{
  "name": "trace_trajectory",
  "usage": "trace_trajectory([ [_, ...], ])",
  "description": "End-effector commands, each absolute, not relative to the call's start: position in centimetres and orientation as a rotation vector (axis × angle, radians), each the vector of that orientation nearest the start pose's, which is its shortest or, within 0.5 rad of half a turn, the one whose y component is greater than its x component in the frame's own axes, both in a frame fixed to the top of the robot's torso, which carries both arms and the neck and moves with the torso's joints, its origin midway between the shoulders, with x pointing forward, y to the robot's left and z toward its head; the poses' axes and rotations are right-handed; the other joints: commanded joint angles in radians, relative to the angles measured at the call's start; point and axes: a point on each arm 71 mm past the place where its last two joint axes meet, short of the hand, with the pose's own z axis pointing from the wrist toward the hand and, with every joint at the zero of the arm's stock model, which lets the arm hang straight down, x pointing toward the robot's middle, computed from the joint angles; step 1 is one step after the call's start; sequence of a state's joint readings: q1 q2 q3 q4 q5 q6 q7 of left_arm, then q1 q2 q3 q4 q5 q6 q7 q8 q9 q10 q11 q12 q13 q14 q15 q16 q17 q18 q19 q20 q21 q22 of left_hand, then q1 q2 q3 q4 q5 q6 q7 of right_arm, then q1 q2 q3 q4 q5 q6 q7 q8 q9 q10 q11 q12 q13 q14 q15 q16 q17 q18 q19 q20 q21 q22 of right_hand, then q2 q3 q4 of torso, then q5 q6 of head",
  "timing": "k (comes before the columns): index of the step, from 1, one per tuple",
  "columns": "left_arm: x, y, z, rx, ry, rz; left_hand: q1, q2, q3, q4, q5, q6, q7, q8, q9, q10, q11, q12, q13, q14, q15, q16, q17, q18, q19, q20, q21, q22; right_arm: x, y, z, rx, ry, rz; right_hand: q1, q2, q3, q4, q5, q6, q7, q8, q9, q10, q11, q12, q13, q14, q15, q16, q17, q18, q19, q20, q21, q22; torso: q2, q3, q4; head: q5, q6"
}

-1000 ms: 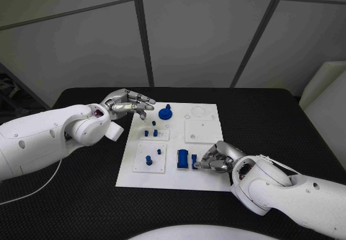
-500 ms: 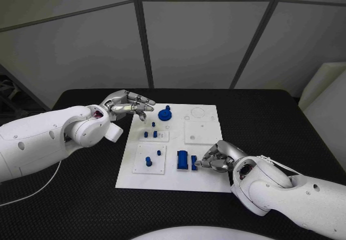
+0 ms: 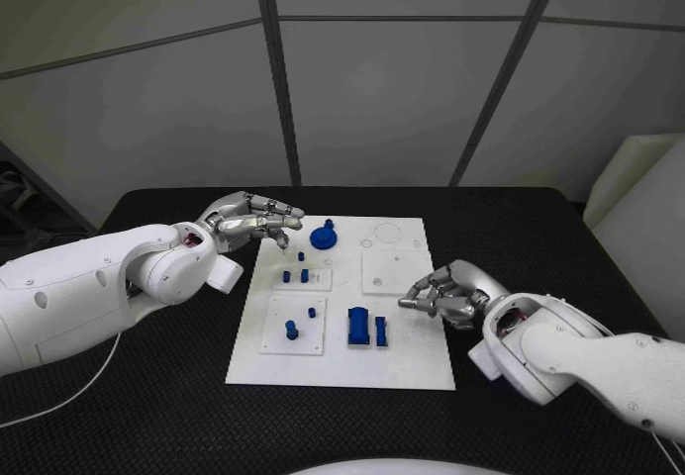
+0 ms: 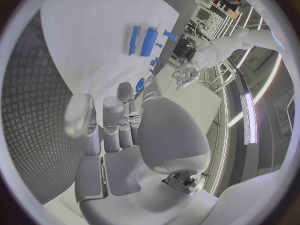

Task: Assemble the parts on the task board

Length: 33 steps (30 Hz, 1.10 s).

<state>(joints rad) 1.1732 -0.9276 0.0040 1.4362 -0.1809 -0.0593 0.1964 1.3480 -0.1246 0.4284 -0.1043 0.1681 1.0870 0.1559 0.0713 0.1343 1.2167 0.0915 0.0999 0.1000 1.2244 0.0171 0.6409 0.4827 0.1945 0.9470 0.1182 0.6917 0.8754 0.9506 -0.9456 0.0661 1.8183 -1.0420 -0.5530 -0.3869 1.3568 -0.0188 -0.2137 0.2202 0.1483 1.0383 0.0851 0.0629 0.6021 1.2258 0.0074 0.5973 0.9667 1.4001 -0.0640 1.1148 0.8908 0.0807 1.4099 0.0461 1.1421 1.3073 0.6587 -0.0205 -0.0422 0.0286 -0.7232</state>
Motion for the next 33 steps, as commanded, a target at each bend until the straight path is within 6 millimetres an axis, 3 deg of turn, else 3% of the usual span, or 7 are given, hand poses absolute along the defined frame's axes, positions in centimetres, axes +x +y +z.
trace_trajectory([
  [1, 50.0, 26.5, -18.7, -1.166, 1.536, -1.574, -0.023, -0.004, -0.02, 0.016, -0.03, -0.014, 0.001, -0.006, -0.002, -0.017, 0.003, -0.008, -0.002, -0.064, 0.015, -0.061, -0.025, -0.017, -0.042, 0.01, -0.059, -0.034, 42.2, -19.9, -22.9, 0.824, 1.783, 1.052, 0.046, 0.019, 0.006, -0.022, 0.004, -0.025, 0.016, -0.001, -0.013, -0.097, 0.023, -0.124, -0.093, -0.139, 0.021, -0.286, -0.301, 0.072, -0.183, 0.018, -0.444, -0.082, -0.019, -0.0054, -0.003, -0.003, 0.014],
  [14, 53.5, 27.8, -20.6, -1.331, 1.232, -1.47, -0.018, 0.017, -0.081, 0.083, -0.079, -0.078, -0.002, -0.006, -0.046, -0.113, 0.032, -0.031, -0.038, -0.293, 0.097, -0.503, -0.245, -0.019, -0.318, 0.135, -0.481, -0.347, 51.7, -22.5, -23.0, 0.985, 1.488, 1.287, 0.162, 0.083, -0.011, -0.109, 0.026, -0.111, 0.075, 0.0, -0.229, -0.229, 0.14, -0.51, -0.587, -0.426, 0.18, -0.885, -0.625, 0.084, -0.469, 0.157, -1.069, -0.568, -0.075, -0.0184, -0.0156, -0.004, 0.107],
  [25, 55.3, 26.6, -22.0, -1.383, 1.125, -1.374, -0.006, 0.036, -0.208, 0.138, -0.083, -0.137, -0.022, -0.008, -0.07, -0.255, 0.013, -0.025, -0.037, -0.404, 0.091, -0.581, -0.39, -0.023, -0.464, 0.172, -0.62, -0.547, 54.7, -22.3, -23.6, 0.985, 1.423, 1.301, 0.072, 0.129, -0.046, -0.208, 0.027, -0.119, 0.075, 0.0, -0.457, -0.27, 0.129, -0.537, -0.88, -0.44, 0.182, -1.054, -0.827, 0.102, -0.623, 0.22, -1.083, -0.932, -0.08, -0.0144, -0.0065, 0.004, 0.144],
  [26, 55.2, 26.2, -22.2, -1.365, 1.213, -1.41, -0.411, 0.125, -0.268, 0.104, -0.168, -0.418, -0.062, -0.071, -0.134, -0.539, -0.018, -0.1, -0.1, -0.646, 0.059, -0.641, -0.483, -0.064, -0.608, 0.084, -0.692, -0.642, 54.5, -22.7, -24.1, 0.997, 1.458, 1.209, -0.351, 0.096, 0.032, -0.22, -0.028, -0.392, 0.027, -0.063, -0.494, -0.553, 0.086, -0.597, -0.967, -0.723, 0.145, -1.115, -0.891, 0.045, -0.855, 0.14, -1.142, -1.034, -0.081, -0.0164, -0.007, -0.001, 0.137],
  [30, 54.9, 25.9, -22.3, -1.361, 1.215, -1.402, -0.499, 0.125, -0.288, 0.104, -0.168, -0.486, -0.071, -0.071, -0.134, -0.609, -0.091, -0.1, -0.1, -0.706, -0.017, -0.641, -0.483, -0.064, -0.64, 0.064, -0.692, -0.668, 54.3, -22.5, -24.1, 1.004, 1.446, 1.214, -0.451, 0.09, 0.048, -0.22, -0.037, -0.455, 0.016, -0.063, -0.511, -0.62, 0.079, -0.597, -0.967, -0.791, 0.138, -1.115, -0.891, 0.045, -0.911, 0.123, -1.142, -1.07, -0.087, -0.01, 0.0016, -0.006, 0.135],
  [31, 54.8, 25.8, -22.3, -1.359, 1.216, -1.398, -0.534, 0.125, -0.294, 0.104, -0.168, -0.511, -0.075, -0.071, -0.134, -0.634, -0.091, -0.1, -0.1, -0.727, -0.017, -0.641, -0.483, -0.065, -0.653, 0.057, -0.692, -0.676, 54.2, -22.4, -24.0, 1.007, 1.44, 1.216, -0.488, 0.019, 0.055, -0.22, -0.042, -0.478, 0.012, -0.063, -0.514, -0.644, 0.075, -0.597, -0.967, -0.815, 0.135, -1.115, -0.891, 0.043, -0.931, 0.116, -1.142, -1.08, -0.09, -0.0065, 0.0062, -0.009, 0.133],
  [33, 54.3, 25.3, -22.4, -1.352, 1.22, -1.384, -0.616, 0.125, -0.307, 0.104, -0.168, -0.569, -0.083, -0.071, -0.134, -0.692, -0.091, -0.1, -0.1, -0.777, -0.017, -0.641, -0.483, -0.113, -0.682, 0.039, -0.692, -0.696, 53.7, -22.2, -23.9, 1.02, 1.418, 1.225, -0.574, 0.019, 0.071, -0.22, -0.053, -0.534, 0.003, -0.063, -0.523, -0.702, 0.067, -0.597, -0.967, -0.874, 0.064, -1.115, -0.891, 0.028, -0.979, 0.099, -1.142, -1.102, -0.101, 0.0054, 0.0221, -0.017, 0.129],
])
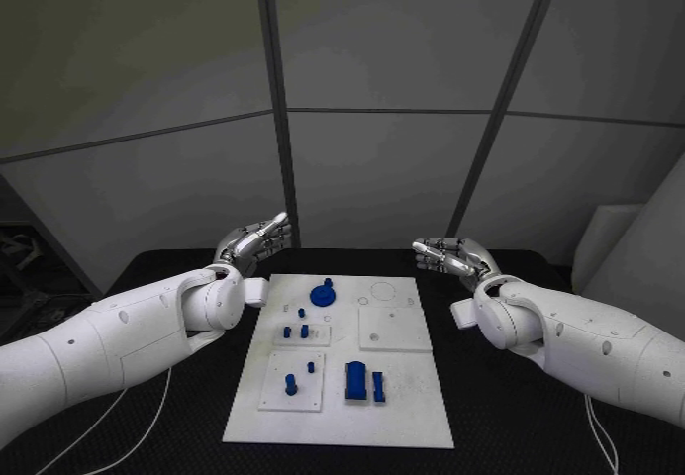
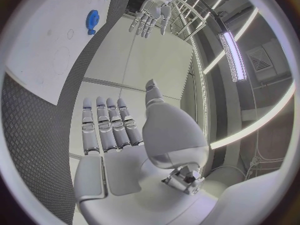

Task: Assemble the parts on the task board

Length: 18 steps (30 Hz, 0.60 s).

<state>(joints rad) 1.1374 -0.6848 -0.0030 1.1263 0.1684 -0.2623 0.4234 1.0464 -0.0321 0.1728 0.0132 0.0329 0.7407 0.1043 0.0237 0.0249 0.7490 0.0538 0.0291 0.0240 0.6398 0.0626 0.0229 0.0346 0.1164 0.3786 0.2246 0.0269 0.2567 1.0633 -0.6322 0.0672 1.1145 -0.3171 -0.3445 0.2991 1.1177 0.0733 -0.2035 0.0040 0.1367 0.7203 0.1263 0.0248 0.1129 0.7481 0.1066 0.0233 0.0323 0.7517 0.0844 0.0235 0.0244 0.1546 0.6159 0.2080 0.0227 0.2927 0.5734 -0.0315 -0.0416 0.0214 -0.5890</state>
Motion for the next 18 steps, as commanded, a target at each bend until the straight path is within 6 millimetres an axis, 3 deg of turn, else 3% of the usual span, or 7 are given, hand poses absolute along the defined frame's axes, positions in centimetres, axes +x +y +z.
trace_trajectory([
  [1, 54.1, 25.1, -22.5, -1.348, 1.221, -1.377, -0.342, 0.032, -0.057, -0.013, -0.033, -0.242, -0.034, -0.024, -0.025, -0.245, -0.054, -0.029, -0.024, -0.209, -0.063, -0.023, -0.035, -0.035, -0.124, -0.073, -0.027, -0.084, 53.5, -22.0, -23.8, 1.027, 1.408, 1.228, -0.366, -0.073, 0.066, -0.004, -0.044, -0.236, -0.041, -0.025, -0.037, -0.245, -0.035, -0.023, -0.032, -0.246, -0.084, -0.023, -0.024, -0.046, -0.202, -0.068, -0.023, -0.096, -0.019, 0.0208, 0.0273, -0.013, -0.007],
  [2, 53.8, 24.8, -22.5, -1.343, 1.223, -1.369, -0.37, 0.032, -0.062, -0.013, -0.033, -0.262, -0.104, -0.024, -0.025, -0.265, -0.054, -0.029, -0.024, -0.226, -0.063, -0.023, -0.035, -0.035, -0.134, -0.078, -0.027, -0.091, 53.2, -21.9, -23.7, 1.034, 1.396, 1.232, -0.393, -0.073, 0.071, -0.004, -0.048, -0.253, -0.045, -0.025, -0.04, -0.263, -0.107, -0.023, -0.032, -0.264, -0.084, -0.023, -0.024, -0.048, -0.217, -0.073, -0.023, -0.103, -0.023, 0.0244, 0.0321, -0.016, -0.008],
  [5, 52.7, 23.8, -22.7, -1.325, 1.228, -1.342, -0.446, 0.032, -0.074, -0.013, -0.033, -0.315, -0.104, -0.024, -0.025, -0.319, -0.054, -0.029, -0.024, -0.272, -0.063, -0.023, -0.035, -0.035, -0.161, -0.096, -0.027, -0.109, 52.1, -21.3, -23.5, 1.063, 1.355, 1.243, -0.477, -0.073, 0.087, -0.004, -0.058, -0.308, -0.054, -0.025, -0.113, -0.319, -0.107, -0.023, -0.032, -0.321, -0.084, -0.023, -0.024, -0.057, -0.263, -0.089, -0.023, -0.125, -0.029, 0.0309, 0.0407, -0.021, -0.011],
  [6, 52.3, 23.5, -22.8, -1.318, 1.229, -1.332, -0.469, 0.032, -0.078, -0.013, -0.033, -0.332, -0.104, -0.024, -0.025, -0.336, -0.054, -0.029, -0.024, -0.287, -0.063, -0.023, -0.035, -0.035, -0.168, -0.102, -0.027, -0.115, 51.7, -21.1, -23.4, 1.075, 1.34, 1.246, -0.502, -0.073, 0.091, -0.004, -0.061, -0.324, -0.126, -0.025, -0.113, -0.336, -0.107, -0.023, -0.032, -0.338, -0.084, -0.023, -0.024, -0.063, -0.277, -0.094, -0.023, -0.131, -0.029, 0.0315, 0.0416, -0.021, -0.011],
  [13, 48.5, 20.7, -22.8, -1.251, 1.228, -1.262, -0.617, 0.032, -0.101, -0.013, -0.033, -0.437, -0.104, -0.024, -0.025, -0.442, -0.054, -0.029, -0.024, -0.377, -0.063, -0.023, -0.035, -0.041, -0.221, -0.134, -0.027, -0.152, 48.1, -19.8, -22.7, 1.165, 1.248, 1.244, -0.657, -0.073, 0.119, -0.004, -0.137, -0.424, -0.126, -0.025, -0.113, -0.44, -0.107, -0.023, -0.032, -0.442, -0.084, -0.023, -0.024, -0.079, -0.362, -0.122, -0.023, -0.172, -0.029, 0.0315, 0.0416, -0.021, -0.011],
  [16, 47.4, 20.0, -22.6, -1.23, 1.224, -1.245, -0.662, 0.032, -0.173, -0.013, -0.033, -0.469, -0.104, -0.024, -0.025, -0.474, -0.054, -0.029, -0.024, -0.405, -0.063, -0.023, -0.035, -0.116, -0.237, -0.146, -0.027, -0.163, 47.1, -19.5, -22.6, 1.189, 1.231, 1.237, -0.708, -0.073, 0.126, -0.004, -0.137, -0.456, -0.126, -0.025, -0.113, -0.474, -0.107, -0.023, -0.032, -0.476, -0.084, -0.023, -0.024, -0.08, -0.39, -0.132, -0.023, -0.185, -0.029, 0.0315, 0.0416, -0.021, -0.011],
  [18, 46.9, 19.6, -22.5, -1.221, 1.222, -1.238, -0.692, 0.032, -0.173, -0.013, -0.033, -0.49, -0.104, -0.024, -0.025, -0.495, -0.054, -0.029, -0.024, -0.423, -0.063, -0.023, -0.035, -0.116, -0.248, -0.15, -0.027, -0.17, 46.6, -19.4, -22.5, 1.199, 1.224, 1.233, -0.738, -0.073, 0.203, -0.004, -0.137, -0.476, -0.126, -0.025, -0.113, -0.494, -0.107, -0.023, -0.032, -0.497, -0.084, -0.023, -0.024, -0.155, -0.407, -0.137, -0.023, -0.193, -0.029, 0.0315, 0.0416, -0.021, -0.011],
])
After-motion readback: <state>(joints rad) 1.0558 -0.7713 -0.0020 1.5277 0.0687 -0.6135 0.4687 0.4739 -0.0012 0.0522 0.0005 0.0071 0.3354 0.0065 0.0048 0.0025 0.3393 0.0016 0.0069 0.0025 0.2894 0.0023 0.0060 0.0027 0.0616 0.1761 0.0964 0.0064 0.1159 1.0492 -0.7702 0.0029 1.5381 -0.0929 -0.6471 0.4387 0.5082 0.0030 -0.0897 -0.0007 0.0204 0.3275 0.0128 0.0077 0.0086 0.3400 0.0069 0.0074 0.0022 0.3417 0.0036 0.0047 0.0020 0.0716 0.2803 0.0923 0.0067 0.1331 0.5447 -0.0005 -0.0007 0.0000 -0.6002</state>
